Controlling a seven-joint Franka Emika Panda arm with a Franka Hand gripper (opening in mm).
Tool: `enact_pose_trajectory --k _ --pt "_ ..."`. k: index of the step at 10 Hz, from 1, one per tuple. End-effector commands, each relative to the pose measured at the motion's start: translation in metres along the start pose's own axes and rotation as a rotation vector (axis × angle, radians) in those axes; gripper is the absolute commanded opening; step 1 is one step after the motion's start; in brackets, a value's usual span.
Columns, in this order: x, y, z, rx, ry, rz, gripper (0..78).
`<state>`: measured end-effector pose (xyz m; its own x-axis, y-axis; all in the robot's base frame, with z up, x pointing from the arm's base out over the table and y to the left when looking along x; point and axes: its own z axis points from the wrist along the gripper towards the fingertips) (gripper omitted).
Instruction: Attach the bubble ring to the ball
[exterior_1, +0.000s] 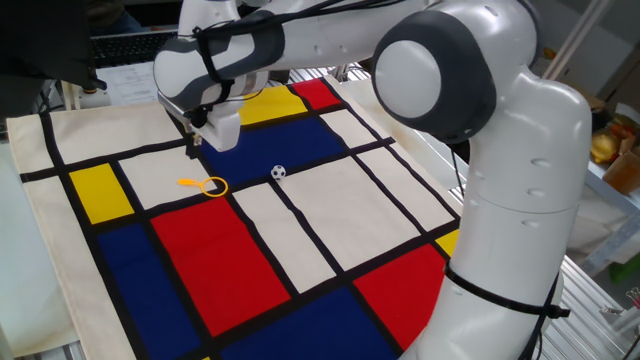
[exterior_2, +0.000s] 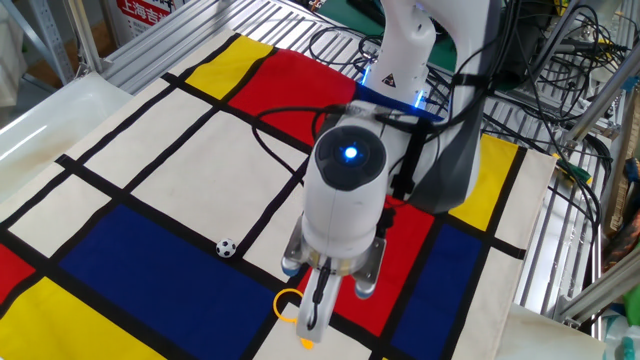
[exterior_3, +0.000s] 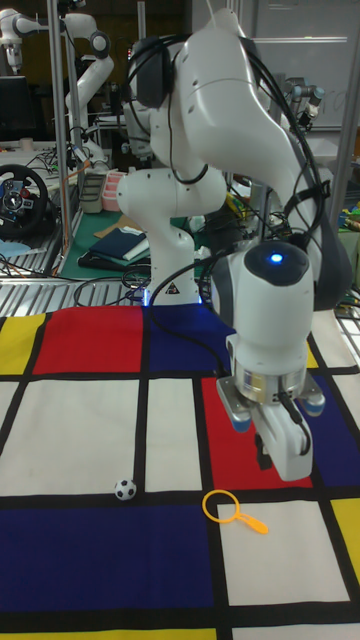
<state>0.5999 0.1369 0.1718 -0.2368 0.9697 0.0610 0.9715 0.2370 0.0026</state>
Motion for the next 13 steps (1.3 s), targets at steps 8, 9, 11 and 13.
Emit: enact_pose_trajectory --k 8,9,11,13 --pt "-0.009 0.015 0.049 -0.057 -0.036 0.111 0.0" --pt "-0.009 0.016 0.051 -0.058 -0.038 0.119 0.0" --pt "-0.009 0.017 0.054 -0.06 -0.041 0.14 0.0" --pt "-0.008 0.018 0.057 -0.069 -0.047 0.172 0.0"
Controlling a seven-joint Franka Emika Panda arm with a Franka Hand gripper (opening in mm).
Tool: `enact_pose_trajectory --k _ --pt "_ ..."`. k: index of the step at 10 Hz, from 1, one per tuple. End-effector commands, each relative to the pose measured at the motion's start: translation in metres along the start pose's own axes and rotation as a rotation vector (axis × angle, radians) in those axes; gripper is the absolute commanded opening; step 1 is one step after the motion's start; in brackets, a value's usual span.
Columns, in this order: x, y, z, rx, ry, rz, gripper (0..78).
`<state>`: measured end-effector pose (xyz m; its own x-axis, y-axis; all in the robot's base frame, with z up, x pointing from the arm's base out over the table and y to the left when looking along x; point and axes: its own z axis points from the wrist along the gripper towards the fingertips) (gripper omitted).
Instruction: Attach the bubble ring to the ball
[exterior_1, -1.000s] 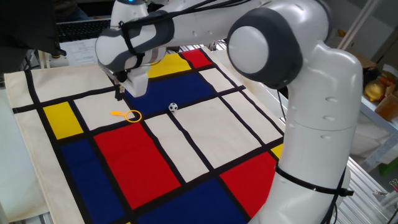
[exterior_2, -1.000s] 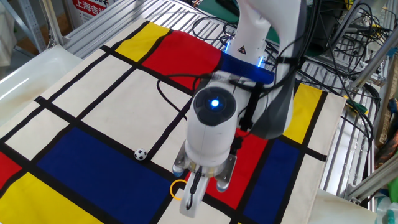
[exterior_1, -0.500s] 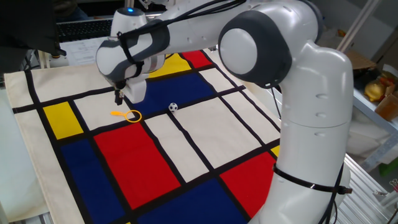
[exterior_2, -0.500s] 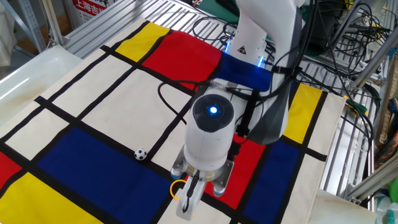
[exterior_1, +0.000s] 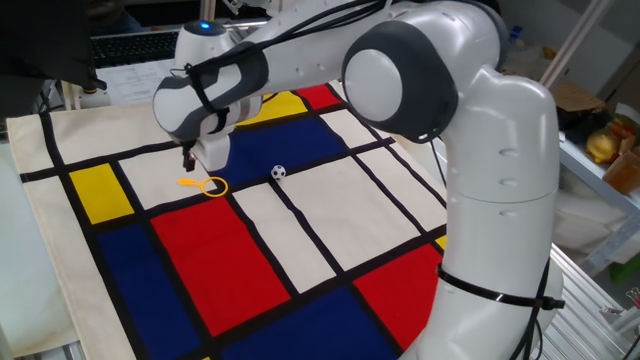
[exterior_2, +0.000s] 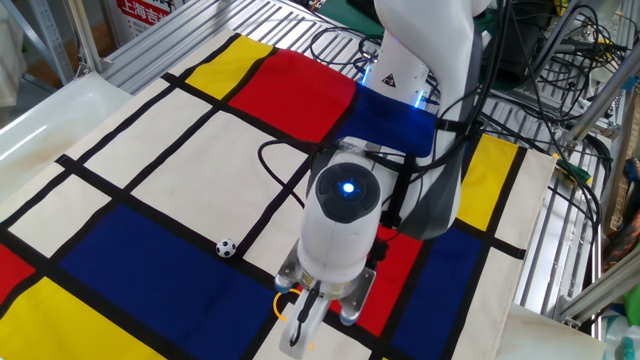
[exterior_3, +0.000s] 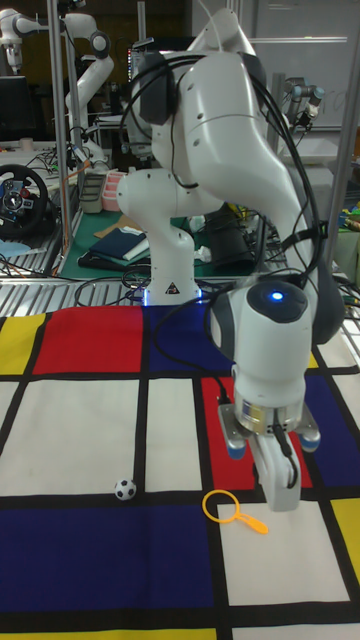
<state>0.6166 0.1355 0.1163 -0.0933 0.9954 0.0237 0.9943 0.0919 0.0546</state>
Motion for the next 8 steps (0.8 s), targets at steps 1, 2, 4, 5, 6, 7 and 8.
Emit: enact_pose_trajectory --k 1,2,4,5,6,7,8 --pt "0.0009 0.002 0.0047 -0.012 -0.006 0.048 0.0" --pt "0.0011 0.0024 0.0069 -0.013 -0.013 0.067 0.0" --pt "0.0005 0.0029 0.0089 -0.012 -0.026 0.091 0.0" --pt "0.0004 0.0029 0.009 -0.012 -0.027 0.094 0.0" --pt "0.0002 0.0031 0.0098 -0.013 -0.026 0.101 0.0" --pt "0.0 0.0035 0.0119 -0.013 -0.026 0.101 0.0" --pt "-0.0001 0.0038 0.0133 -0.013 -0.026 0.101 0.0"
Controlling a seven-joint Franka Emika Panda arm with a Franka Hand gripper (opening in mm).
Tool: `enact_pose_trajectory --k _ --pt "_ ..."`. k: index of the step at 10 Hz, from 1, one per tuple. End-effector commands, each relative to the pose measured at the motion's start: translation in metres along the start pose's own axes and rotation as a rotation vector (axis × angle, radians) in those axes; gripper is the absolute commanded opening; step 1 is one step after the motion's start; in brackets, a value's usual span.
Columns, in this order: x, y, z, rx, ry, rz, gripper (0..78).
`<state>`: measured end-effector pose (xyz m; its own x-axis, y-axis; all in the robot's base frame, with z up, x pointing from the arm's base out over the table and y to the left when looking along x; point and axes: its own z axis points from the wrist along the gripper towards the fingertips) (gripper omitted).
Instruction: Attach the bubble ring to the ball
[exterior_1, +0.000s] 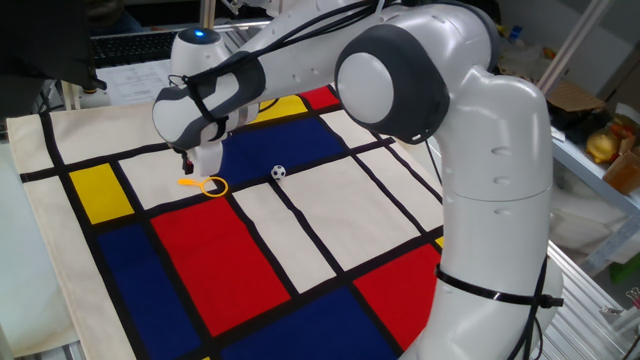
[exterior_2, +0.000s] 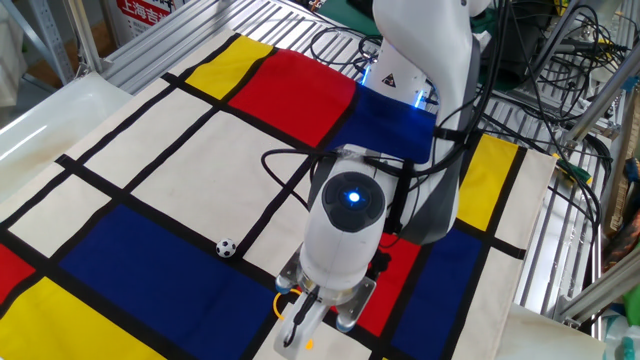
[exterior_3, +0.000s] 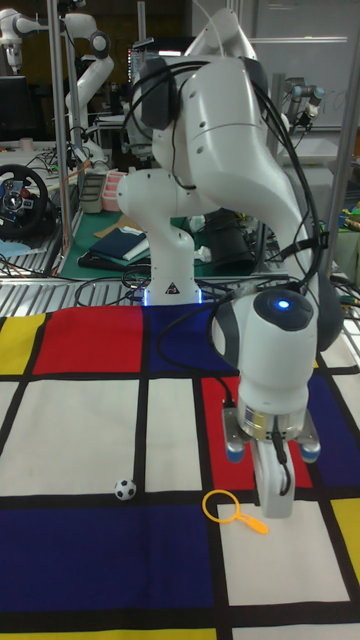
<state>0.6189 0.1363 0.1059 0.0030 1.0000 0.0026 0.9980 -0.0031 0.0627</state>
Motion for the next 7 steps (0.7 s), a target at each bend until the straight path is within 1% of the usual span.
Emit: enact_pose_trajectory --k 1,7 --pt "-0.0003 0.0031 0.007 -0.007 0.0 0.005 0.0" --pt "-0.0001 0.0069 0.0123 -0.011 -0.004 0.044 0.0"
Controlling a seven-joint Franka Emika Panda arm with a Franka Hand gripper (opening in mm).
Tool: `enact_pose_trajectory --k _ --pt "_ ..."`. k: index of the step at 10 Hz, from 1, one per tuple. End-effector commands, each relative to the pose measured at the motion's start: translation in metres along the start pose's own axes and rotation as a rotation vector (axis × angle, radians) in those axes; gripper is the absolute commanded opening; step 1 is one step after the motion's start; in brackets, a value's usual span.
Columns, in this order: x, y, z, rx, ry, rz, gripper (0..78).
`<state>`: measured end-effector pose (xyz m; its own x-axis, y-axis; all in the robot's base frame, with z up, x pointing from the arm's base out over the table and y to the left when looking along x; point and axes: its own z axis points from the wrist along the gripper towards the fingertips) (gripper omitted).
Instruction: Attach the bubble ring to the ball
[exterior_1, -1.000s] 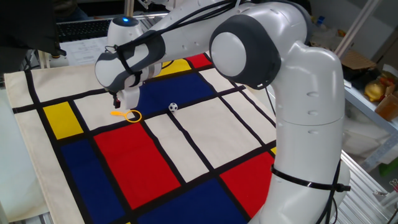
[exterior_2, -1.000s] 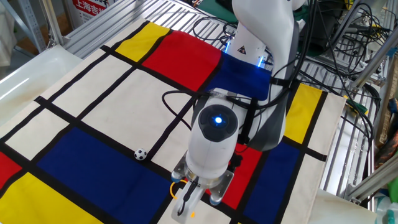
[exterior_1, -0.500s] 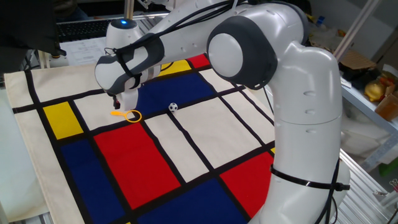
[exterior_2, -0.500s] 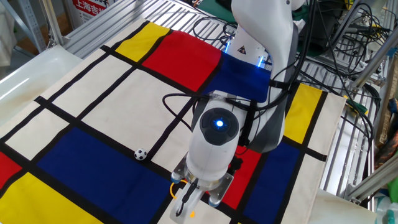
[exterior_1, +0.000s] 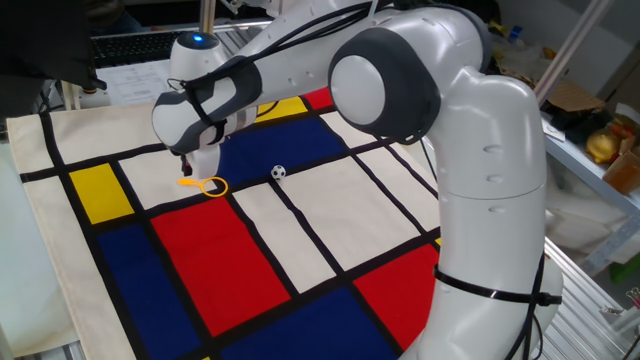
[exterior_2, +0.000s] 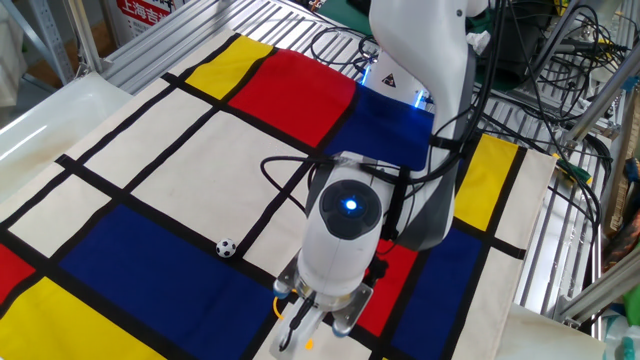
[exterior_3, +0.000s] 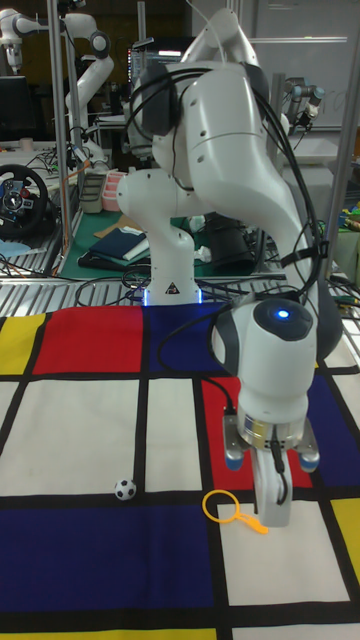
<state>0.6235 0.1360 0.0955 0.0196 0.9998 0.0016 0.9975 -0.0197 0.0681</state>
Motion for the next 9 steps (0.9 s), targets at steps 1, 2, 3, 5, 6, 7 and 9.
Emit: enact_pose_trajectory --k 1,2,3,5,6,7,9 --pt "-0.0009 0.0037 0.0044 -0.005 -0.009 0.031 0.0" --pt "-0.0024 0.0043 0.0066 -0.006 -0.016 0.033 0.0" --pt "-0.0033 0.0047 0.0071 -0.006 -0.017 0.036 0.0" --pt "-0.0034 0.0047 0.0077 -0.006 -0.018 0.048 0.0" --pt "-0.0034 0.0047 0.008 -0.006 -0.019 0.052 0.0" --pt "-0.0034 0.0047 0.008 -0.006 -0.019 0.052 0.0" --pt "-0.0031 0.005 0.0131 -0.006 -0.032 0.055 0.0"
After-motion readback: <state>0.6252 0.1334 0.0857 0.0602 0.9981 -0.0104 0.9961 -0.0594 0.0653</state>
